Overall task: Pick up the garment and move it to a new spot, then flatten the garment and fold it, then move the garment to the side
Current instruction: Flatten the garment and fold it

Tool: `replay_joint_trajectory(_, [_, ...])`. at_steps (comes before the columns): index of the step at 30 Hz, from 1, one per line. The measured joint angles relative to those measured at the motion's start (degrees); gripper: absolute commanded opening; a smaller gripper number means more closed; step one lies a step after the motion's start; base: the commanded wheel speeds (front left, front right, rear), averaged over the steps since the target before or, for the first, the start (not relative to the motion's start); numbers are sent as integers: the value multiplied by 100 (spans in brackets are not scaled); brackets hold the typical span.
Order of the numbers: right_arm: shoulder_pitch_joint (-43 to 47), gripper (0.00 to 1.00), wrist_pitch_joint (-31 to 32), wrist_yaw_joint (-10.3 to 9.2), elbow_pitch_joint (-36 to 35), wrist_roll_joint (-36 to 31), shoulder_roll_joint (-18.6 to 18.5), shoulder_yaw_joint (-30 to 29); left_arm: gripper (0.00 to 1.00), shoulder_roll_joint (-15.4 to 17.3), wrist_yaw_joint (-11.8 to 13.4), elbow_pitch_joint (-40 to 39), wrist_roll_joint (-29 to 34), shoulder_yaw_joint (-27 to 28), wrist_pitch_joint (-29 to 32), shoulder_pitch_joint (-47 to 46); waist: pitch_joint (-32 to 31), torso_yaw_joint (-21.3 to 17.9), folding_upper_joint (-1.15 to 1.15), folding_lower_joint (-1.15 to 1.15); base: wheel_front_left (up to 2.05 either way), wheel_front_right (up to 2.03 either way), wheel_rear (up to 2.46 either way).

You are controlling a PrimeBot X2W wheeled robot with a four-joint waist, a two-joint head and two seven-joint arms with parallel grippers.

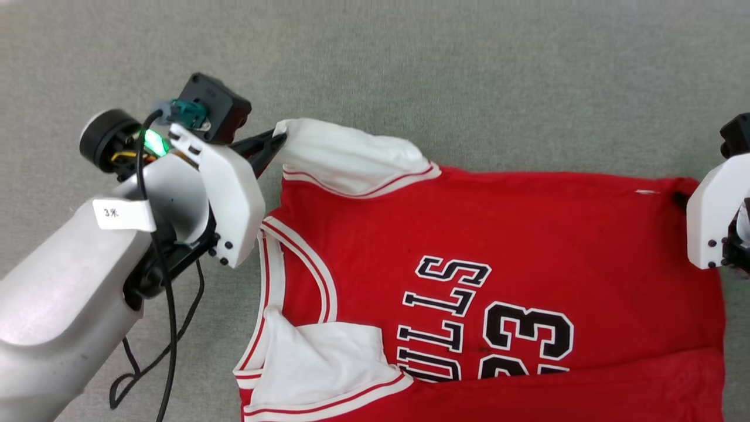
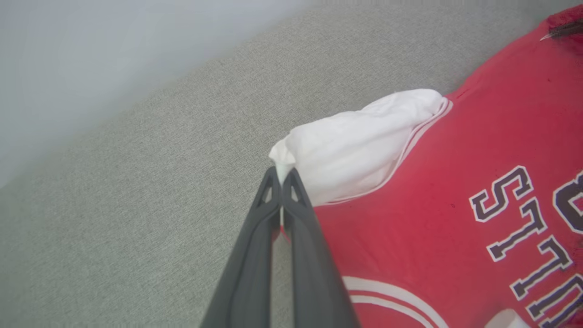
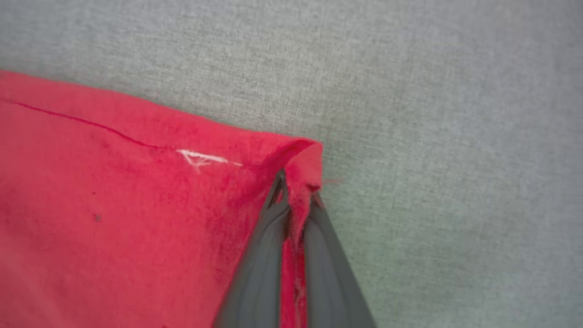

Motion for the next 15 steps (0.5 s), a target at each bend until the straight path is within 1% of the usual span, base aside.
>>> replay_joint_trajectory(2, [26,0,-286,0,42,87,-1,19,0,8,56,22,-76,45,-70,103,-125,-7,0,0,0,0,0])
replay_joint_trajectory(6, [115,0,-647,1,162,279,-32,7,0,74,144,38,-152,119,-203,294,-371,-9,0,0,0,0,0])
replay_joint_trajectory(9, [270,0,-922,1,210,352,-130,-12,0,108,180,37,-240,116,-266,508,-564,4,0,0,0,0,0])
replay_joint_trajectory(15, [756,0,-1313,1,216,594,-182,-78,0,248,312,-143,-387,96,-360,1020,-965,39,0,0,0,0,0])
